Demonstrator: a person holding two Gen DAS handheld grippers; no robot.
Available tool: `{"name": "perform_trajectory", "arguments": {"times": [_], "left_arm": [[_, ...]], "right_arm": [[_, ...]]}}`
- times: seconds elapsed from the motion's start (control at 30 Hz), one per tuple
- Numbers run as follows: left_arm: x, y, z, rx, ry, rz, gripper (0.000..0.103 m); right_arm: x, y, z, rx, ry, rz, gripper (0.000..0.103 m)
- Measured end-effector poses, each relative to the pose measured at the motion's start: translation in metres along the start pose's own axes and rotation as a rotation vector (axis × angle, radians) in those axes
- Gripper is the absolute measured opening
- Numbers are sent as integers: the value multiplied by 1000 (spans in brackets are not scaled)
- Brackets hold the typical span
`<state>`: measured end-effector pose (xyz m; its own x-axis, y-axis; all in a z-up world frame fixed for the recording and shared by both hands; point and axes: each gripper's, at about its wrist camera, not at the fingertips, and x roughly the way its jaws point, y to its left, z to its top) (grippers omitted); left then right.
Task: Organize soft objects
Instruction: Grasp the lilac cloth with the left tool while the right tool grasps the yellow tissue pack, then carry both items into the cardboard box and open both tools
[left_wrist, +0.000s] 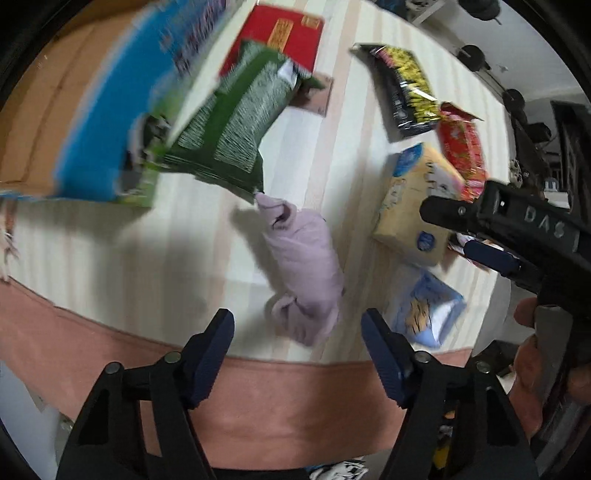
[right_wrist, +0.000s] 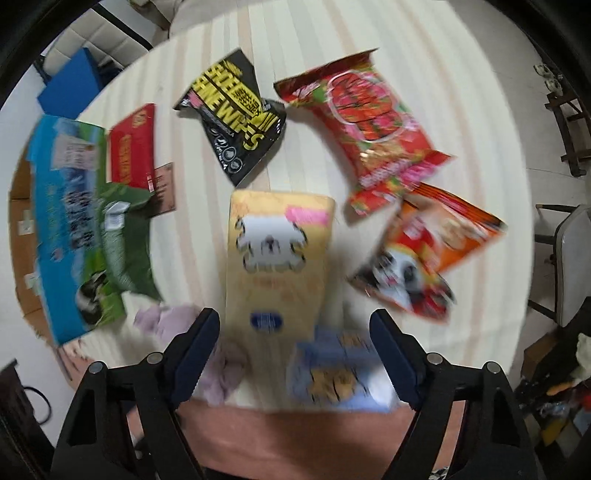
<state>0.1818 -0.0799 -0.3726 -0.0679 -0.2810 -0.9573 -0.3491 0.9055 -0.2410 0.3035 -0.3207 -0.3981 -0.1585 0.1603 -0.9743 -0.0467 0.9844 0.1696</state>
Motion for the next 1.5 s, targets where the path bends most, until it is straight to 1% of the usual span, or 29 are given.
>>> {"name": "perform_trajectory", "arguments": {"times": [0.07, 0.13, 0.3, 0.33, 0.37, 0.4, 0.43, 0.5, 0.57, 0.67, 0.77, 0.9, 0.97, 1.03, 1.1, 1.17, 1.27, 1.3, 1.43, 1.47, 1.5], "left_arm": [[15, 1, 6, -18, 26, -24, 69], [27, 0, 10, -25, 43, -33, 69], [51, 2, 15, -47, 76, -41, 69], [55, 2, 16, -44, 75, -38, 63], [55, 2, 16, -41, 62, -32, 57], [54, 0, 16, -32, 47, -31, 47], [55, -2, 16, -15, 48, -24, 34], [55, -1, 13, -12, 56, -25, 32], [50, -4, 6, 18, 33, 7, 31], [32, -2, -7, 52, 11, 14, 31], [-2, -1, -28, 103, -33, 19, 31], [-68, 8, -49, 154, -118, -5, 31], [-114, 16, -45, 164, -181, -17, 31], [-151, 27, -43, 171, -232, -28, 31], [-187, 41, -25, 162, -275, -26, 31], [-217, 55, -9, 157, -305, -16, 31], [-231, 70, 17, 154, -324, 11, 31], [-230, 78, 29, 150, -324, 18, 31], [-228, 115, 85, 139, -270, 33, 31], [-226, 125, 103, 150, -256, 53, 31], [-225, 130, 111, 163, -247, 66, 31]], "right_arm": [[14, 3, 8, 13, 28, 11, 85], [27, 6, 15, 16, 64, 42, 85], [50, 5, 21, 32, 121, 27, 85], [54, 4, 21, 40, 128, 24, 83], [56, 3, 21, 43, 134, 21, 76], [58, 2, 20, 46, 140, 29, 72], [60, 1, 19, 50, 147, 29, 70], [63, 0, 19, 48, 144, 12, 68], [60, -2, 14, 37, 140, 1, 67], [45, -2, 2, 14, 128, 11, 66], [25, -1, -19, -10, 97, 37, 66], [-11, 10, -49, -52, 54, 85, 66], [-32, 19, -64, -81, 26, 110, 66], [-52, 32, -81, -117, -6, 143, 66], [-75, 52, -89, -149, -38, 177, 66], [-97, 83, -91, -184, -65, 213, 66], [-121, 133, -93, -230, -100, 253, 66], [-130, 151, -85, -240, -105, 258, 66], [-123, 227, -62, -259, -107, 253, 66], [-120, 240, -56, -254, -103, 247, 66], [-114, 256, -49, -251, -97, 240, 66]]}}
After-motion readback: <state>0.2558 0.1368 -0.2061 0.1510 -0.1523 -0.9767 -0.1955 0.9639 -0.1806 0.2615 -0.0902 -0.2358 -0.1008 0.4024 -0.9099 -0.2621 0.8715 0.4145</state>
